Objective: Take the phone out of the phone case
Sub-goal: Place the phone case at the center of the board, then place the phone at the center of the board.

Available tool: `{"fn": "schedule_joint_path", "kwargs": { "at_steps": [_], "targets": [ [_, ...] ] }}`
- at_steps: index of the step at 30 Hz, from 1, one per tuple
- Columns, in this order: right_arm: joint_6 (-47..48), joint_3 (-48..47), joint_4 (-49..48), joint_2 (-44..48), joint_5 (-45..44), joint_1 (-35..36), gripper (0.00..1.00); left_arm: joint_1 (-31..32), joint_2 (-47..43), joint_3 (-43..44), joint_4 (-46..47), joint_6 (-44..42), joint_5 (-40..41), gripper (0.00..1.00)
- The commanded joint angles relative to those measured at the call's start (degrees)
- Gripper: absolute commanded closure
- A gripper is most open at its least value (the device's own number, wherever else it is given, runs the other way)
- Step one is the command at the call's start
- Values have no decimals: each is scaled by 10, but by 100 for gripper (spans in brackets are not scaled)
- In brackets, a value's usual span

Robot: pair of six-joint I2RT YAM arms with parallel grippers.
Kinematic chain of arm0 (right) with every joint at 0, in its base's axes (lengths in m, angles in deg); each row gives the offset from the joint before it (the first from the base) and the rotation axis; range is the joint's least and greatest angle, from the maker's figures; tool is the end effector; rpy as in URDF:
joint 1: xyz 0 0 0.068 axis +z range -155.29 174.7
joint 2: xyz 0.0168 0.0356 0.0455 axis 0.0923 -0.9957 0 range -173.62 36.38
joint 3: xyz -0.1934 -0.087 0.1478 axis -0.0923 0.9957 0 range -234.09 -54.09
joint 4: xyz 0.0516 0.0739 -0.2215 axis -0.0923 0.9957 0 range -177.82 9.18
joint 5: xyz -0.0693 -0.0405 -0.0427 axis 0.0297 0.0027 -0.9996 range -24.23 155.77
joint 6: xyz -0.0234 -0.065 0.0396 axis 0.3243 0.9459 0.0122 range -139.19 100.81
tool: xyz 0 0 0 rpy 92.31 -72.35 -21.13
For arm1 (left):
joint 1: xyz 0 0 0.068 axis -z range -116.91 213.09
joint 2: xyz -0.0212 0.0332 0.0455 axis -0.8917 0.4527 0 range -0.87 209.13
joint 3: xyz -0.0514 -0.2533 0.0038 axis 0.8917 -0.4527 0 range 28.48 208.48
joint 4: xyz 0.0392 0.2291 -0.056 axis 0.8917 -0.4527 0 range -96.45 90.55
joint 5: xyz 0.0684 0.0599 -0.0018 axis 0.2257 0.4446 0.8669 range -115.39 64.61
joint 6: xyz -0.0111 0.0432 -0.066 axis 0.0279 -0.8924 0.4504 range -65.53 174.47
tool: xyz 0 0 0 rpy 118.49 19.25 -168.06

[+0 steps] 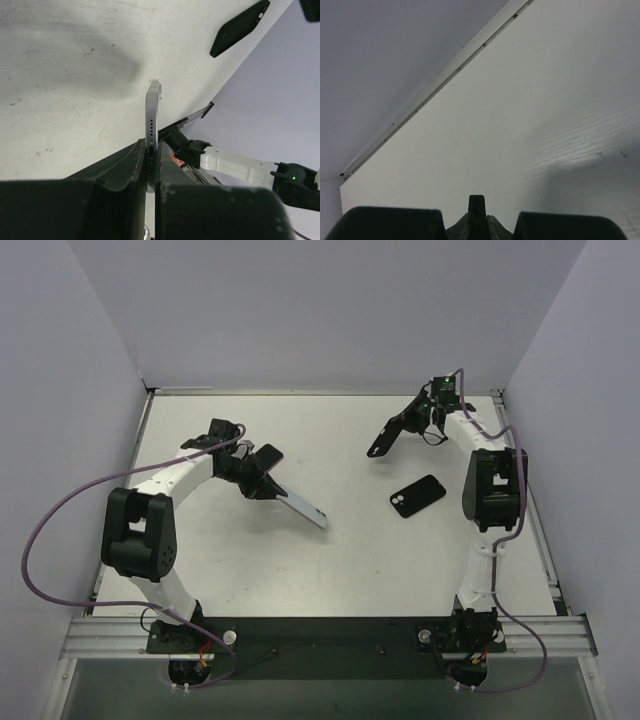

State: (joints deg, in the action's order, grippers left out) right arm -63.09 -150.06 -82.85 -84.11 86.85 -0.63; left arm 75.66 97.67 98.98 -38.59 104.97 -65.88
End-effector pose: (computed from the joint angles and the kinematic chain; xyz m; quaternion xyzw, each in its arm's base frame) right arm 0.4889 0.0646 0.2232 0.1983 0.8309 0.3478 0.3866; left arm 0.3116 -0.1151 0.1926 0.2341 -0.8920 0.3861 0.0193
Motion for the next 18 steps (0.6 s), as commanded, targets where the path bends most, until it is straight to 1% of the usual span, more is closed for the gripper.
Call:
{"fn": "schedule_joint_path", "kwargs": {
  "at_steps": [1, 2, 5, 6, 8, 9, 10, 11, 13, 14, 18],
  "targets": [
    [-65, -63, -52, -63, 47, 2, 100, 1, -30, -19, 53, -12, -12, 100],
    [-57, -70, -31, -69, 28, 3, 100, 1, -30, -20, 52, -22, -9, 100],
    [-29, -85, 13, -73, -42, 0, 87, 1, -29, -37, 58, -43, -17, 100],
    [-22, -92, 31, -77, -57, -1, 72, 1, -29, -42, 63, -46, -20, 100],
    [5, -120, 86, -78, -99, -4, 61, 1, -30, -56, 78, -49, -20, 100],
    [12, -130, 108, -76, -117, -4, 46, 0, -30, -61, 83, -48, -19, 100],
    [20, -137, 142, -72, -133, -4, 44, 1, -30, -66, 93, -49, -20, 100],
    [28, -133, 153, -65, -170, -4, 18, 2, -31, -72, 99, -50, -16, 100],
    [22, -114, 177, -28, -208, -6, 17, 4, -34, -77, 105, -58, -5, 100],
    [18, -82, 179, -13, -239, -8, 16, 4, -35, -84, 106, -61, 7, 100],
    [12, -6, 181, 95, -291, -4, 16, 3, -37, -113, 132, -78, 16, 100]
  ]
}}
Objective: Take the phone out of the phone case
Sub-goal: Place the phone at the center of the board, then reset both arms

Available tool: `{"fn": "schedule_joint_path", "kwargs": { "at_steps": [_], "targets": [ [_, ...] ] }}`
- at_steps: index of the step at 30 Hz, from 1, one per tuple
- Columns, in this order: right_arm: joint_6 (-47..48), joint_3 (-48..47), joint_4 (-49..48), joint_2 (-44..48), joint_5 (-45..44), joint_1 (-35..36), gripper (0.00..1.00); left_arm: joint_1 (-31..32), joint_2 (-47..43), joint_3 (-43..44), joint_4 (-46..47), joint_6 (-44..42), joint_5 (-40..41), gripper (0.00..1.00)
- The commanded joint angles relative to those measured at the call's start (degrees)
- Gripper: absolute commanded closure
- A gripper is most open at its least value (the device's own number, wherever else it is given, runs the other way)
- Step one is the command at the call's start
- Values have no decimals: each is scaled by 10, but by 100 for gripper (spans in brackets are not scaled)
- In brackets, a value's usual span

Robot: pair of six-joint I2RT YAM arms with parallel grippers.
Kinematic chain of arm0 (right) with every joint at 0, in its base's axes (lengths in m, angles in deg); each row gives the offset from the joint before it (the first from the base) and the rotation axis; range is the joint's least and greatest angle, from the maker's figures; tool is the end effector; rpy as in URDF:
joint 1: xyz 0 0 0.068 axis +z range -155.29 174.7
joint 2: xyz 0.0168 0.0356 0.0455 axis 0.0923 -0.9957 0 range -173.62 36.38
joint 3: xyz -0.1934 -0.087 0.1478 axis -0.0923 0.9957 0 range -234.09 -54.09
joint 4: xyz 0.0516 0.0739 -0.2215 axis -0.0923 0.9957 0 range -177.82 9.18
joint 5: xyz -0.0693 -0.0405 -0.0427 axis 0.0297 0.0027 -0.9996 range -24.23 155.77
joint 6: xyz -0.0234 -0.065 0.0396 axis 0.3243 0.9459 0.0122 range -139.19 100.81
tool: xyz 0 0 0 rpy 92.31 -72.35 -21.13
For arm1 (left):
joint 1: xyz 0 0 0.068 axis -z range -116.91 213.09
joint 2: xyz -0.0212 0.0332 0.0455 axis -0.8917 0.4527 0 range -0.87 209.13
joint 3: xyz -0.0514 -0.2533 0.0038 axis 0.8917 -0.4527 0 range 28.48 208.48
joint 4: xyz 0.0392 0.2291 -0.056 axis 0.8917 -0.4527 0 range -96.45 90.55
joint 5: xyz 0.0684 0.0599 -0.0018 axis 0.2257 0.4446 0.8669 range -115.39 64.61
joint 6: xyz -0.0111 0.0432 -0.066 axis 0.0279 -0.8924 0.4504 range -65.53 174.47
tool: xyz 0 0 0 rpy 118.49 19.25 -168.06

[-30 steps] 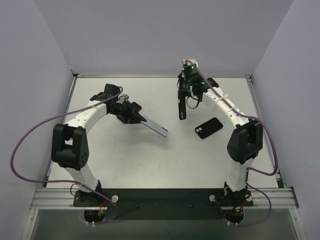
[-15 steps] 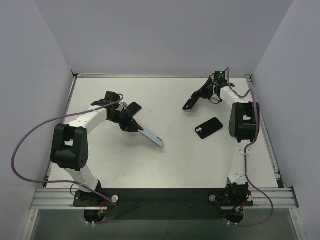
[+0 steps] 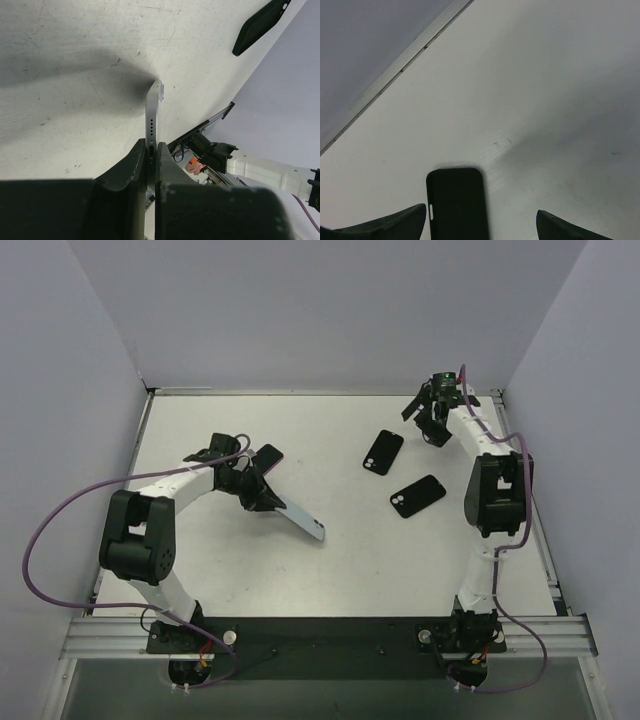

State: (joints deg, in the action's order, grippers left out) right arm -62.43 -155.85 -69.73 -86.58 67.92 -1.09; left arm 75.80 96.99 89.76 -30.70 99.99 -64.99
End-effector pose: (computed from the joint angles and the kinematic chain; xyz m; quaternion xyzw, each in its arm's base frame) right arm 0.4922 0.0387 0.2084 0.2942 0.8543 0.1878 0.3852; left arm 0.2978 -0.1120 0.1593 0.1983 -0.9042 0.3784 0.0038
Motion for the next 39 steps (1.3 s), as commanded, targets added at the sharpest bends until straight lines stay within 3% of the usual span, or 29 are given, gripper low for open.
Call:
{"fn": "schedule_joint_path", "kwargs": {
  "at_steps": [1, 5, 6, 8, 11, 12, 13, 18, 26, 31, 39],
  "targets": [
    [7, 73, 49, 140, -109, 2, 16, 3, -31, -30, 77, -28, 1, 100],
    [32, 159, 49, 234, -172, 27, 16, 10, -29, -55, 69, -49, 15, 79],
    [38, 194, 49, 270, -177, 35, 2, 10, -32, -70, 73, -52, 11, 78],
    [45, 227, 51, 302, -184, 45, 2, 11, -47, -87, 92, -49, 9, 72],
    [45, 289, 57, 371, -190, 61, 1, 12, -72, -106, 83, -56, 33, 33],
    [43, 301, 60, 384, -192, 65, 1, 12, -79, -110, 71, -59, 38, 13],
    [40, 323, 69, 394, -194, 71, 1, 12, -89, -115, 66, -61, 48, 8],
    [40, 354, 127, 448, -210, 96, 0, 11, -138, -104, -22, -104, 96, 6],
    [47, 428, 191, 532, -226, 118, 0, 7, -309, -57, -128, -164, 179, 5],
    [27, 487, 227, 573, -237, 118, 0, 6, -384, -69, -150, -177, 218, 5],
    [8, 546, 231, 640, -248, 119, 0, 5, -453, -123, -107, -133, 201, 5]
  ]
}}
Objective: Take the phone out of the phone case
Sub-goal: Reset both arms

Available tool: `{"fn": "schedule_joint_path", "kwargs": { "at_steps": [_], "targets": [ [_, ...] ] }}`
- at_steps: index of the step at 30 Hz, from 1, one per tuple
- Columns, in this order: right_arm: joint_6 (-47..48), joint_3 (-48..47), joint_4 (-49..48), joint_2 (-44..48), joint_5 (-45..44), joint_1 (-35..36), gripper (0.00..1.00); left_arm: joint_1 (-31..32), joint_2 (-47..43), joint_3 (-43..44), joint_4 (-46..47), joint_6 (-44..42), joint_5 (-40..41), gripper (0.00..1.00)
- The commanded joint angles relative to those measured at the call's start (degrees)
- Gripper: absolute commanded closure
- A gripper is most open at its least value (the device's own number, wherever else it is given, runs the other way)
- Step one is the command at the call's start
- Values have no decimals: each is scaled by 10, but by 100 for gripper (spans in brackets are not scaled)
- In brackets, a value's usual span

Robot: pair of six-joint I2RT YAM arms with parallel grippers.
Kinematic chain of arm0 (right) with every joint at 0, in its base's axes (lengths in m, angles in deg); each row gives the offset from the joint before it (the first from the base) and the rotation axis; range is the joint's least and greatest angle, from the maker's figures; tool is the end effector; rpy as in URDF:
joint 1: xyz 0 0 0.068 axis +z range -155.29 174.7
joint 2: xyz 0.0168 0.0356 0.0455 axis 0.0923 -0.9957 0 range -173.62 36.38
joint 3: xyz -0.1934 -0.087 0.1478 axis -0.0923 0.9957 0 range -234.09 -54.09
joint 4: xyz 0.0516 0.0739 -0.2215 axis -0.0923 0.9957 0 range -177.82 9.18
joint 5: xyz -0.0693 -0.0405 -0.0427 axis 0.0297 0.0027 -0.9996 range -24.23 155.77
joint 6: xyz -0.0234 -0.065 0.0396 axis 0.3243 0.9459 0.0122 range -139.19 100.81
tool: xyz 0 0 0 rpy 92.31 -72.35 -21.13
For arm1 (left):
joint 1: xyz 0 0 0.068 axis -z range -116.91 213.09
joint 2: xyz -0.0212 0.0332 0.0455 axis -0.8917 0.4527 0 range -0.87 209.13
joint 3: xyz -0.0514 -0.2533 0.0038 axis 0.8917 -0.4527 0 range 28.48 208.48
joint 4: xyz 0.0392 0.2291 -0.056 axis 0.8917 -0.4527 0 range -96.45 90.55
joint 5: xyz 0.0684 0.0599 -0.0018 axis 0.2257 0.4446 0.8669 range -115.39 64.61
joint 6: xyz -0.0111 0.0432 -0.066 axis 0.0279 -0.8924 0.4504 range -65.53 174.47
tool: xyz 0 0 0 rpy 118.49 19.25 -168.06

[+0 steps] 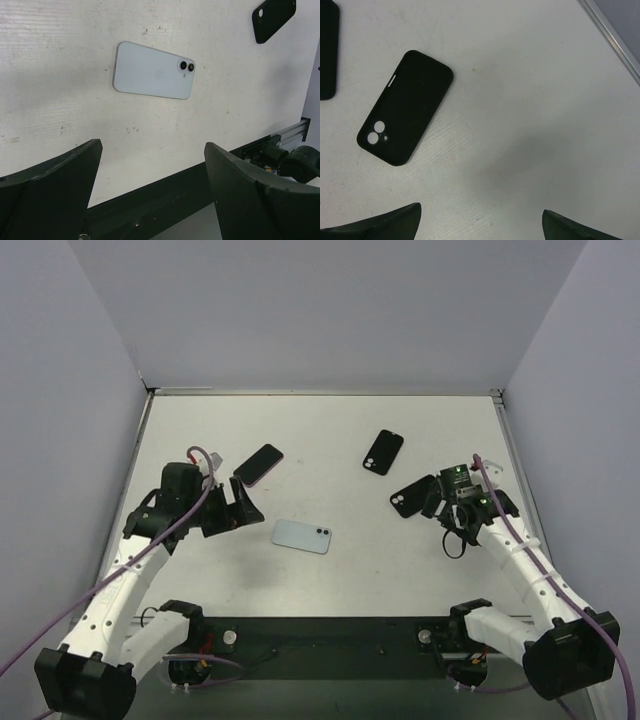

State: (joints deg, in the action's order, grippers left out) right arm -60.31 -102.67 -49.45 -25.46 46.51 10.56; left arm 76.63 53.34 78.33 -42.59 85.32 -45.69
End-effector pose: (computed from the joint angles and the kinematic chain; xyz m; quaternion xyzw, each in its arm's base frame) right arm 0.2154 0.0376 0.2322 0.2572 0.8966 0.0157 0.3601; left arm 0.1818 -0.0682 0.2566 -0.0749 0.9166 -0.2868 0.2682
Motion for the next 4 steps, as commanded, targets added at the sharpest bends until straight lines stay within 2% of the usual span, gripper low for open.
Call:
{"fn": "schedule_joint_path", "kwargs": {
  "at_steps": [1, 4],
  "targets": [
    [-12, 21, 29, 32, -39, 1, 0, -4, -17, -12, 14, 15, 10, 5],
    [-12, 21, 29, 32, -45, 1, 1, -5, -15, -9, 9, 22, 29, 5]
  ]
}}
